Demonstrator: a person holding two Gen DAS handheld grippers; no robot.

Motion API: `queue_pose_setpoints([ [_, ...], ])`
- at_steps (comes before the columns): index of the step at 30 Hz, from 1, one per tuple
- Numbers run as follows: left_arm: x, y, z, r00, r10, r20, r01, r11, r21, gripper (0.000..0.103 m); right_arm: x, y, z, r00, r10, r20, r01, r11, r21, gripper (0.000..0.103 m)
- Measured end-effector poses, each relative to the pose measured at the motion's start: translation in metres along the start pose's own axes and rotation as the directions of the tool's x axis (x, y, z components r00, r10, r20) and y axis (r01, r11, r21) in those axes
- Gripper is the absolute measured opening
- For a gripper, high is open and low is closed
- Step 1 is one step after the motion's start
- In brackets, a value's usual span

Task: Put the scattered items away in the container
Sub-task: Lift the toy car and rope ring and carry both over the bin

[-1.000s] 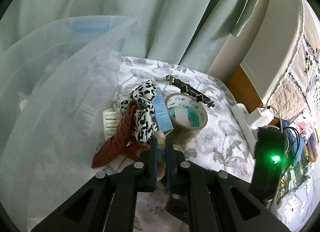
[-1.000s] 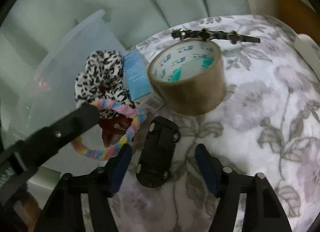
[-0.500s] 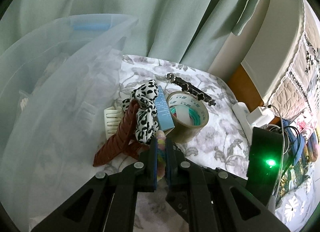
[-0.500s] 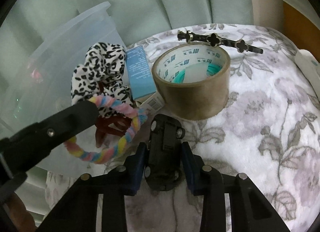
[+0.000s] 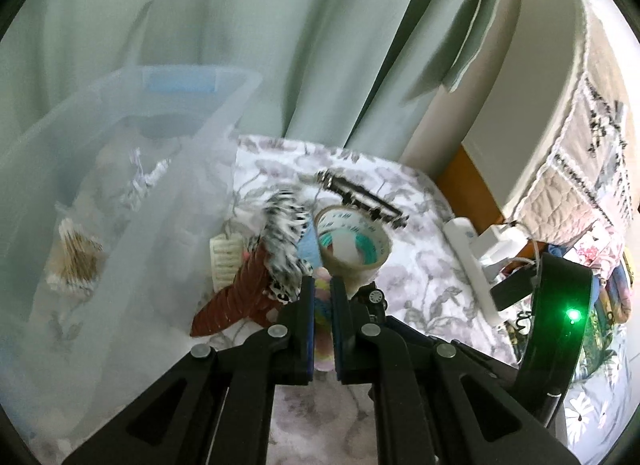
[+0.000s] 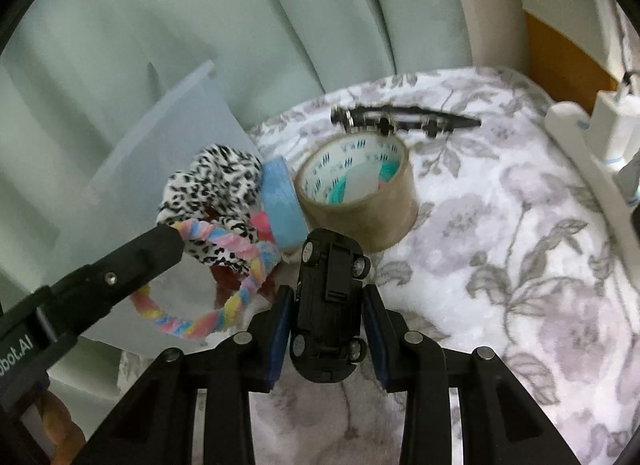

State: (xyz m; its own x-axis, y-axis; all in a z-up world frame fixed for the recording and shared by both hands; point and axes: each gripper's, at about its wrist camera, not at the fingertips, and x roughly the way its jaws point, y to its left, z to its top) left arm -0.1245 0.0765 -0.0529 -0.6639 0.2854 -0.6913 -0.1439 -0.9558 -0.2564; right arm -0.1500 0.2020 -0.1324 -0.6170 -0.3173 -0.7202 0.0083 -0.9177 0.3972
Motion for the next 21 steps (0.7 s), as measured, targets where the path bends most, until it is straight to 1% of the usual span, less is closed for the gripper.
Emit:
queue_pose_setpoints([
  [4,-0.022,-0.007,0.005,0.999,-0.013,0.044,0.012,1.000,0.014,0.007,-0.029,0.006,0.001,0.999,0.002,0.045,-0.001,1.000,-0.006,0.038],
  [7,-0.036,-0.012,0.009,0.997,-0.019,0.073,0.017,1.000,0.025,0.007,-0.042,0.012,0.005,0.997,0.002,0.077,-0.001,1.000,-0.010,0.038],
  [12,-0.062,-0.022,0.015,0.991,-0.036,0.130,0.030,0.999,0.046,0.007,-0.071,0.021,0.010,0.990,0.003,0.138,0.000,1.000,-0.024,0.038],
  [17,-0.089,-0.027,0.028,0.979,-0.051,0.197,0.041,0.998,0.051,0.007,-0.099,0.031,0.019,0.980,0.010,0.198,-0.004,0.999,-0.031,0.038],
  [21,-0.116,-0.025,0.039,0.962,-0.067,0.264,0.056,0.997,0.047,0.007,-0.124,0.042,0.033,0.965,0.025,0.262,-0.015,0.999,-0.043,0.038],
])
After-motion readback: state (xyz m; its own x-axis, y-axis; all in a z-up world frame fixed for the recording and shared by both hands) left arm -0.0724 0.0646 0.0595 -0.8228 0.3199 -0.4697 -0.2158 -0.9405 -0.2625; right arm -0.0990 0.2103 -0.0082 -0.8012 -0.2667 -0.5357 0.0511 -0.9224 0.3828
